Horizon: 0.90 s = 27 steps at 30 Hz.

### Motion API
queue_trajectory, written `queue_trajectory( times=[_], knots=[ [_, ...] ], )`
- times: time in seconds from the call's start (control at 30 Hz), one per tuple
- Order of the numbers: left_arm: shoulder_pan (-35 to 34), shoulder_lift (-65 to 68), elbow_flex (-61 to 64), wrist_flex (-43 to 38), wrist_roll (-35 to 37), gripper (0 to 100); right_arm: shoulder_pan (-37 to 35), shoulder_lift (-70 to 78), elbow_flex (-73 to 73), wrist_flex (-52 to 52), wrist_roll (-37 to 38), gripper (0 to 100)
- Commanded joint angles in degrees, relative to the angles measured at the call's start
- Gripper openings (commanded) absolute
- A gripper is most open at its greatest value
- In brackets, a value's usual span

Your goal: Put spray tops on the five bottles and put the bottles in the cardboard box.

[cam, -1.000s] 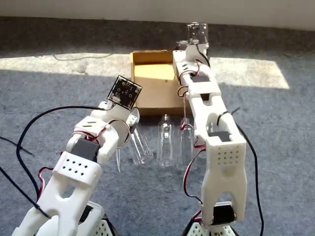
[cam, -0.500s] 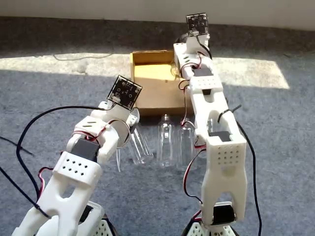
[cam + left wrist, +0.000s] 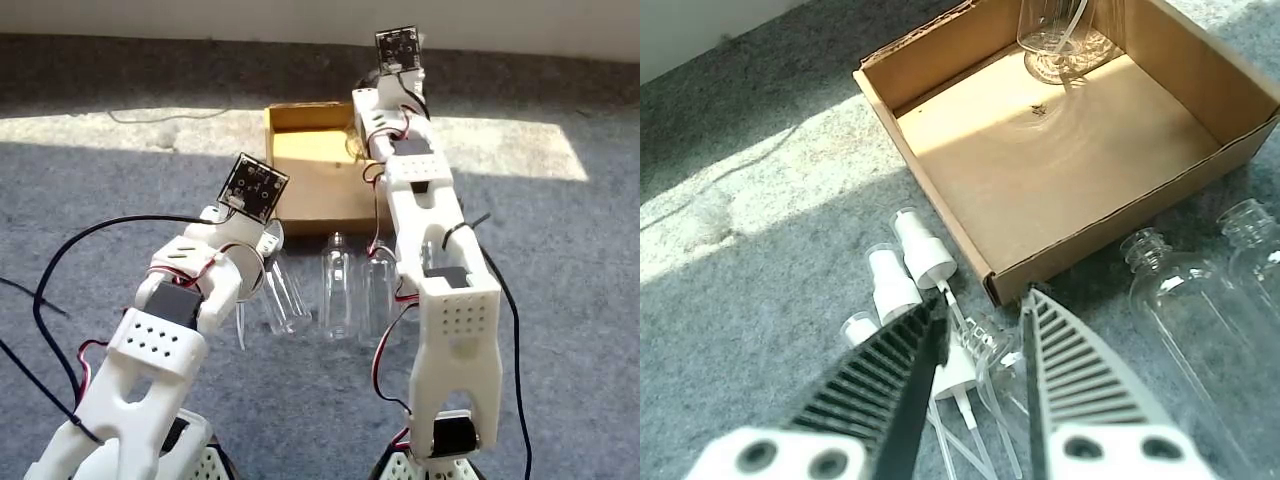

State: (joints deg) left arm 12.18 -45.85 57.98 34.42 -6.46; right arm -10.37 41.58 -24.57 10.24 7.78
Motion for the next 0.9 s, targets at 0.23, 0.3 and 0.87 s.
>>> queue_trajectory(
  times=[0.23, 0.3, 0.87],
  knots=[
    [-0.4, -0.3, -0.3, -1.2, 0.0, 13, -0.3, -1.8, -3.5, -0.1, 4.5, 14.6],
    [-0.4, -0.3, -0.3, -1.2, 0.0, 13, -0.3, -1.8, -3.5, -0.1, 4.7, 14.6],
    [-0.4, -0.3, -0.3, -1.2, 0.0, 13, 0.7, -2.4, 0.0, -9.6, 5.1, 0.3]
  ],
)
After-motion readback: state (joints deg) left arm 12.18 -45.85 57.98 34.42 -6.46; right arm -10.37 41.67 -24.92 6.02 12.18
